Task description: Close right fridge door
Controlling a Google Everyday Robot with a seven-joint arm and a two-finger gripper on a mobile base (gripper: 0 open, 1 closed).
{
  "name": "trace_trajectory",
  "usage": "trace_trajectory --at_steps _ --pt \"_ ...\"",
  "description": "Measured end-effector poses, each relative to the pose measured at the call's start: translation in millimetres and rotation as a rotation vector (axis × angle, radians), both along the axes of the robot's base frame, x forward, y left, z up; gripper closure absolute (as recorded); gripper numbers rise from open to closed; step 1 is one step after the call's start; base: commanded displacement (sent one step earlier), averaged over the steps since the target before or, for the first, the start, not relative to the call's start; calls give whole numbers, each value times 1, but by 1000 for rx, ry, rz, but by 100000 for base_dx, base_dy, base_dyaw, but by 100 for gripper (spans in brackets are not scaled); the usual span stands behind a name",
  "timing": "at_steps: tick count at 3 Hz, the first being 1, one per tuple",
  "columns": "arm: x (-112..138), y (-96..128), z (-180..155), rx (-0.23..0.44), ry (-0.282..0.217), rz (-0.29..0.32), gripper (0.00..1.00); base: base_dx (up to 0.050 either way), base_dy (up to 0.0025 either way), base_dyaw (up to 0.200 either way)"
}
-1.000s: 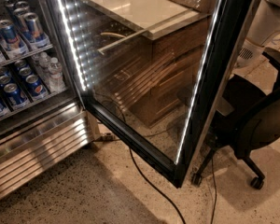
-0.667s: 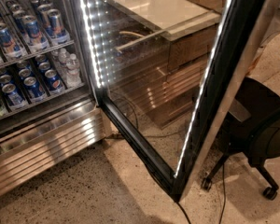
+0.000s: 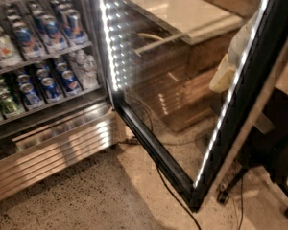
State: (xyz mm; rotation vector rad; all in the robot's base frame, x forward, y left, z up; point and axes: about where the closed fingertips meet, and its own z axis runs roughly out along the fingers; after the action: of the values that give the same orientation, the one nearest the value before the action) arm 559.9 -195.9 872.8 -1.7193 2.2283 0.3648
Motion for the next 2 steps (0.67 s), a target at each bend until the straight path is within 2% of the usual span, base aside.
trace_trajectory --at_steps 1,2 --pt "0 0 0 0 0 0 100 271 4 21862" --pt "0 0 0 0 0 0 100 -25 37 18166"
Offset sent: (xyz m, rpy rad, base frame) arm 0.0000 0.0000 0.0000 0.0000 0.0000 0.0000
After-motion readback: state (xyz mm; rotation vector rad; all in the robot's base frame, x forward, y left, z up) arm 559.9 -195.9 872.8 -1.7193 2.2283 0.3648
